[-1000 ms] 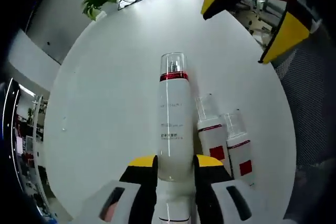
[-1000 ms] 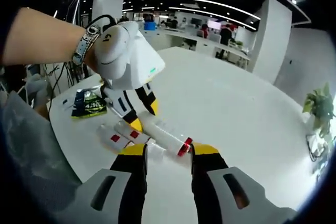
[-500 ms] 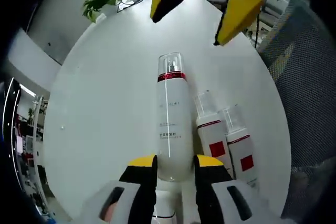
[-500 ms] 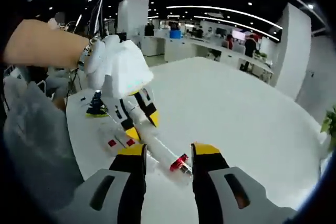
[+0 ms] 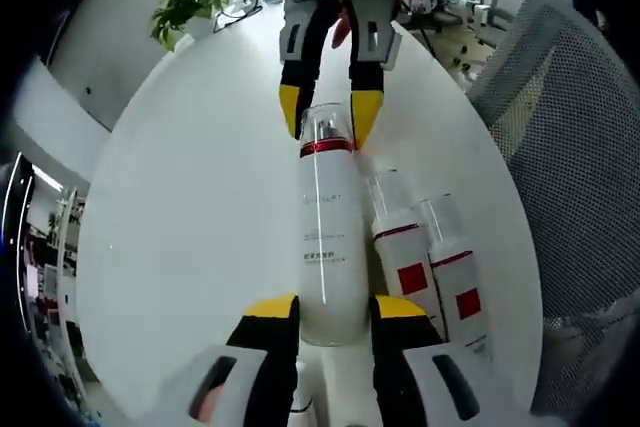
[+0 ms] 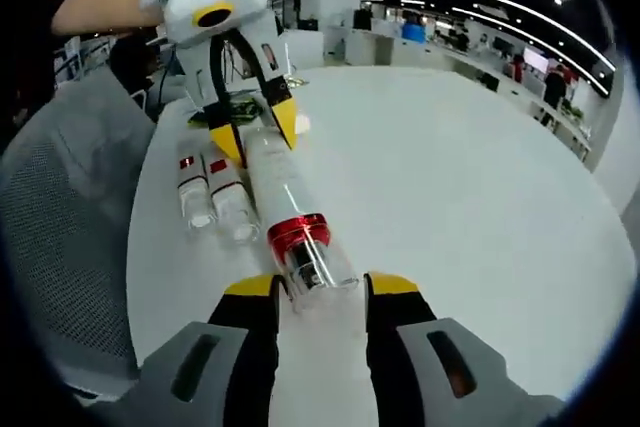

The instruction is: Arrange the skincare products in the storage area until every visible bottle or jar stands upright without overlapping.

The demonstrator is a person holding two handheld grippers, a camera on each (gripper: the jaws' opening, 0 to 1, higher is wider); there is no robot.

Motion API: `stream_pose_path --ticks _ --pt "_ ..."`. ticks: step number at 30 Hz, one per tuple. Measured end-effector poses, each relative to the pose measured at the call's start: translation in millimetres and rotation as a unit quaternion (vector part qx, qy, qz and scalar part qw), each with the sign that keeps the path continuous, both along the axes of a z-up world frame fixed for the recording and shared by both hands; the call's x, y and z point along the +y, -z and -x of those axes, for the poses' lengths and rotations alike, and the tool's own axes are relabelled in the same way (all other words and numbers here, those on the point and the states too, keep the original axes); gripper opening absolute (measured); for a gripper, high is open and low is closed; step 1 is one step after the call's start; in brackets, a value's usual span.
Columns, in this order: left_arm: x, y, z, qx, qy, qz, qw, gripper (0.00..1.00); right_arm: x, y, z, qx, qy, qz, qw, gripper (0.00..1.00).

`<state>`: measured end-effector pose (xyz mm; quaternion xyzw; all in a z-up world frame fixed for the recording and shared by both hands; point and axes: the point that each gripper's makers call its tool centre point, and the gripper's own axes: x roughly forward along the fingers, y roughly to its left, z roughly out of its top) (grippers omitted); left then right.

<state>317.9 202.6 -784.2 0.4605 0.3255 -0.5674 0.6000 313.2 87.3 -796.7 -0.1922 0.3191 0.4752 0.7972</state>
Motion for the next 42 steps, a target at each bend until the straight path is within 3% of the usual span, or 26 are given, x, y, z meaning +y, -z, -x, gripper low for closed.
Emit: stream_pose_path --ticks 3,11,20,26,31,36,38,42 --pt "0.4 0.0 1.5 0.008 -0.008 0.011 0.9999 0.27 1.6 0.4 -1.8 -0.009 -0.008 0.010 0.9999 0.30" --pt "-0.2 1.8 1.6 0.019 -0.021 0.021 0.9994 0.27 2.3 -1.2 -4.7 -0.003 -0.011 -0.015 0.9998 0.29" --pt "-2.0 3.0 0.5 0.024 -0.046 0.045 0.9977 0.27 0.3 -4.0 -8.6 0.015 -0.015 0.041 0.9989 0.28" --pt "-0.4 0.3 -4.7 0.051 -0.109 0.098 0.9879 0.27 4.5 -35.5 -19.0 -0.008 -0.060 0.062 0.9963 0.27" --pt "5.1 0.4 -5.4 0.059 -0.124 0.109 0.9845 0.27 16.8 -62.1 -16.2 -0.020 -0.102 0.070 0.9921 0.26" --pt "9.3 0.2 -7.7 0.061 -0.144 0.123 0.9799 0.27 37.7 -95.4 -12.8 -0.031 -0.129 0.046 0.9901 0.25" --pt "10.9 0.2 -8.4 0.067 -0.152 0.130 0.9774 0.27 41.4 -97.4 -13.4 -0.043 -0.141 0.066 0.9869 0.25" --pt "13.4 0.8 -7.0 0.070 -0.156 0.130 0.9767 0.26 54.1 -108.5 -12.6 -0.052 -0.148 0.054 0.9862 0.26"
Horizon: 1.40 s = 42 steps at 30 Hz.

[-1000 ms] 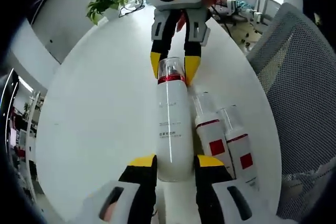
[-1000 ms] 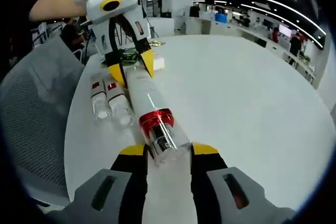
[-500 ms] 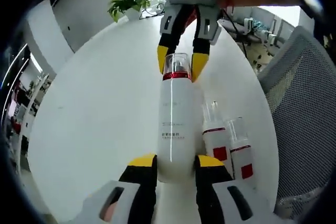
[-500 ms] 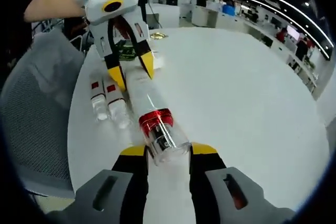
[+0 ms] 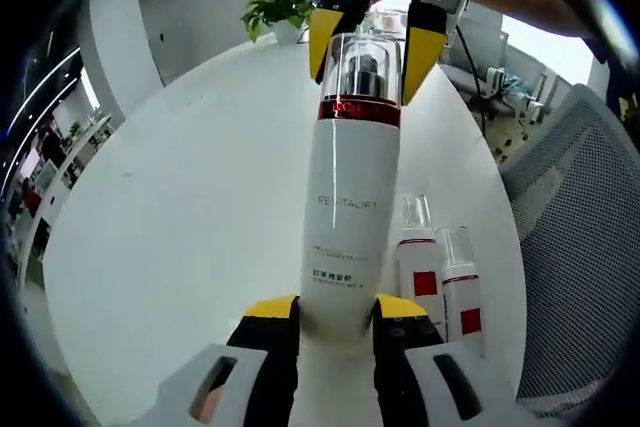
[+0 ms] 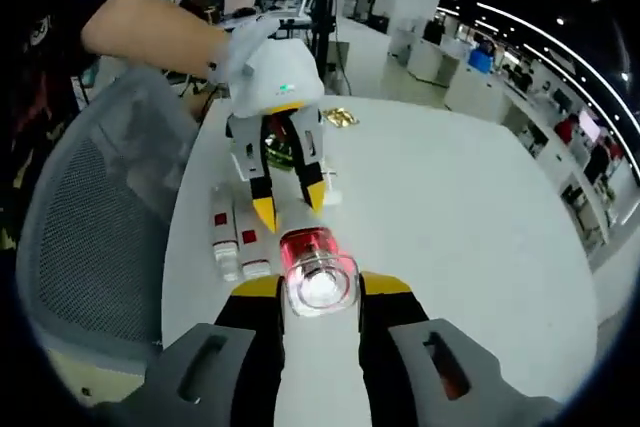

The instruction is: Arrange the skincare products in the storage area until every visible bottle or jar stands upright without overlapping.

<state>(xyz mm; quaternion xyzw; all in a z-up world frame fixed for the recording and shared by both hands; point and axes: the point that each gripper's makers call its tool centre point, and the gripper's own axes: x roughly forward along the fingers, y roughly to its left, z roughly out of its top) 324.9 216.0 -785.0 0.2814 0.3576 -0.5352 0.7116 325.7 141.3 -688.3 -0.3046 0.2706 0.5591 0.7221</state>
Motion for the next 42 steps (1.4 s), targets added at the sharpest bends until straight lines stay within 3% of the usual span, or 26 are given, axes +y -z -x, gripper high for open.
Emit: stream_pose_path --ticks 14,22,33,42 --pt "12.4 4.7 1.9 0.021 -0.035 0.023 0.9989 0.26 57.5 -30.8 -3.5 -0.039 -0.002 -0.074 0.9965 0.28" --pt "15.9 6.9 3.7 0.028 -0.050 0.032 0.9978 0.26 80.1 -33.1 -2.3 -0.085 -0.027 -0.044 0.9950 0.29" --pt "18.1 9.5 4.9 0.037 -0.071 0.046 0.9957 0.28 96.8 -33.5 0.9 -0.116 -0.056 -0.026 0.9913 0.30" --pt "21.9 3.0 7.2 0.041 -0.127 0.080 0.9878 0.31 115.2 -32.7 5.9 -0.147 -0.091 -0.012 0.9848 0.30"
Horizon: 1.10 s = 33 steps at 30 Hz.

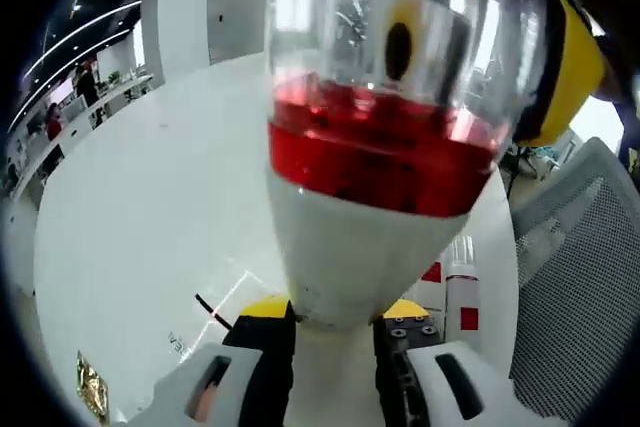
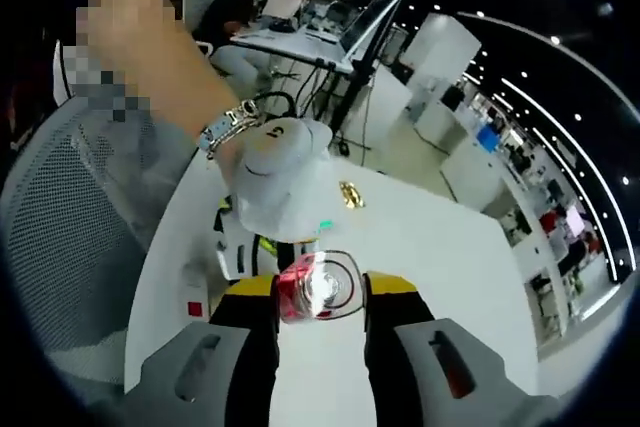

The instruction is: Arrange the skincare products in the storage area until every visible bottle or jar stands upright without overlapping.

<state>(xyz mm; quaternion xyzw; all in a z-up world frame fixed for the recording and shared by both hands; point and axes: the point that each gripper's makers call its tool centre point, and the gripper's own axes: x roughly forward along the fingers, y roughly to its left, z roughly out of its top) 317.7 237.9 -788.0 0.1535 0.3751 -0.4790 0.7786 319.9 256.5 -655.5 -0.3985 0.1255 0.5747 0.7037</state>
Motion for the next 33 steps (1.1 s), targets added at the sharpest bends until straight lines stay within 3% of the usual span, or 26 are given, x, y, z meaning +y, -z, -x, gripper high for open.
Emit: stream_pose_path --ticks 2,5,9,11,12,13,14,16,17,19,21,25,29,30,33 --pt "-2.7 -15.2 -4.1 -0.019 -0.030 0.035 0.9988 0.31 3.2 0.2 0.5 -0.013 -0.005 -0.003 0.9999 0.30" --pt "0.9 -26.0 -4.3 -0.054 -0.044 0.032 0.9970 0.32 2.2 0.0 -0.6 -0.018 -0.002 -0.008 0.9998 0.31" --pt "-1.1 -46.0 -5.9 -0.082 -0.091 0.071 0.9899 0.34 2.1 0.4 -0.5 -0.047 -0.002 -0.028 0.9985 0.33" --pt "0.3 -49.8 -5.4 -0.087 -0.100 0.079 0.9880 0.35 -2.2 4.9 -0.5 -0.028 0.048 -0.055 0.9969 0.39" --pt "1.2 -49.4 -4.4 -0.086 -0.100 0.077 0.9883 0.35 -4.7 9.7 2.3 0.008 0.084 -0.077 0.9934 0.43" --pt "1.5 -49.3 -3.4 -0.086 -0.100 0.075 0.9884 0.35 -5.0 10.3 3.6 0.031 0.109 -0.101 0.9884 0.46" --pt "1.6 -48.8 -3.1 -0.087 -0.100 0.074 0.9885 0.35 -4.9 9.2 5.8 0.062 0.138 -0.144 0.9780 0.47" --pt "1.6 -45.9 -2.8 -0.091 -0.094 0.069 0.9890 0.36 -8.8 3.6 0.8 0.070 0.183 -0.199 0.9601 0.45" --pt "1.4 -45.1 -2.8 -0.091 -0.093 0.068 0.9891 0.36 -13.8 3.9 -2.8 0.076 0.218 -0.224 0.9468 0.44" --pt "0.9 -42.0 -2.8 -0.097 -0.091 0.062 0.9892 0.36 -18.3 13.2 -6.1 0.110 0.268 -0.243 0.9258 0.41" --pt "-0.1 -42.3 -5.2 -0.109 -0.093 0.063 0.9877 0.36 -21.0 26.5 -7.8 0.139 0.305 -0.240 0.9109 0.39" --pt "-6.7 -42.6 -5.9 -0.102 -0.105 0.080 0.9860 0.36 -19.3 35.0 -10.5 0.146 0.347 -0.259 0.8898 0.39" --pt "-5.4 -43.0 -6.5 -0.102 -0.114 0.078 0.9852 0.36 -9.6 38.0 -8.2 0.131 0.341 -0.261 0.8934 0.37" --pt "-4.9 -43.4 -5.9 -0.099 -0.114 0.080 0.9854 0.36 -8.0 41.8 -8.9 0.124 0.342 -0.249 0.8975 0.35" --pt "-4.5 -43.1 -0.6 -0.093 -0.098 0.081 0.9876 0.37 -9.5 42.1 -8.5 0.121 0.337 -0.245 0.9008 0.31"
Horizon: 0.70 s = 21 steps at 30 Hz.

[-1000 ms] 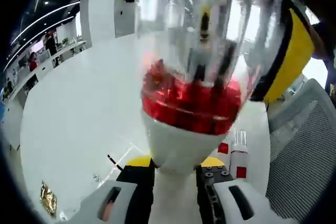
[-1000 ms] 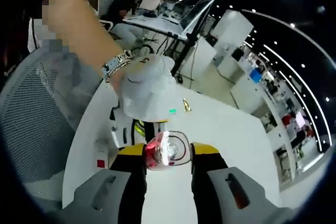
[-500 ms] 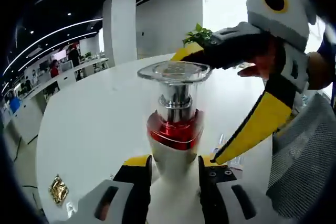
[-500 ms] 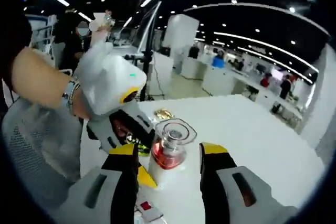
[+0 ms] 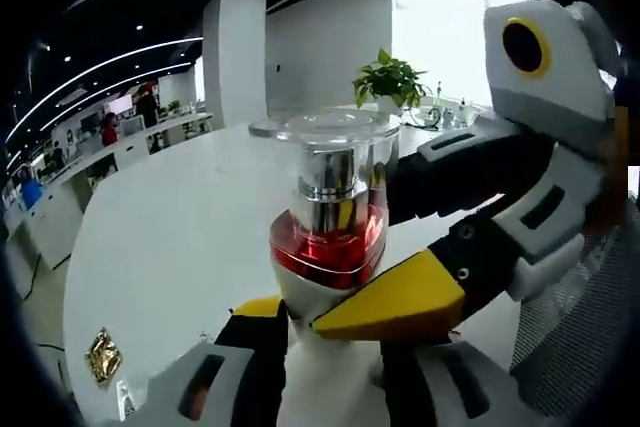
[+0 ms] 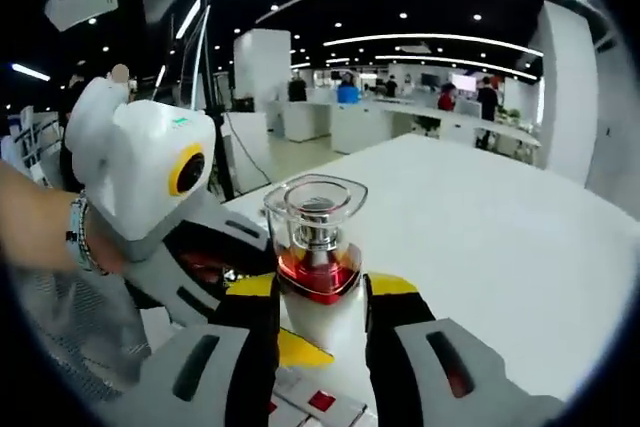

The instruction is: Arrange the skincare products in the storage area until every visible bottle or jar stands upright without overlapping.

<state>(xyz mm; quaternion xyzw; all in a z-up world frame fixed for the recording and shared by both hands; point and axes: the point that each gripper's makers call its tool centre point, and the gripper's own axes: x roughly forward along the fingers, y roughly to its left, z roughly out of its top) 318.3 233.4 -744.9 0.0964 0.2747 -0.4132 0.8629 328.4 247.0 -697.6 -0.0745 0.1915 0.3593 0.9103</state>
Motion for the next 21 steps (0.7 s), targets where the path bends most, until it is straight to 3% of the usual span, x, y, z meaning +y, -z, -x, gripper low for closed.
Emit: stream_pose_path --ticks 10,16,21 --pt "-0.7 -1.4 11.5 0.023 0.032 0.011 0.9992 0.38 -14.5 -0.4 4.0 -0.036 -0.048 0.016 0.9981 0.37" --pt "-1.6 -2.5 15.2 0.023 0.046 0.010 0.9986 0.37 -20.2 0.8 6.5 -0.036 -0.068 0.015 0.9969 0.33" --pt "4.7 -4.2 15.0 0.025 0.046 0.011 0.9986 0.29 -25.6 2.5 6.0 -0.029 -0.071 0.006 0.9971 0.33"
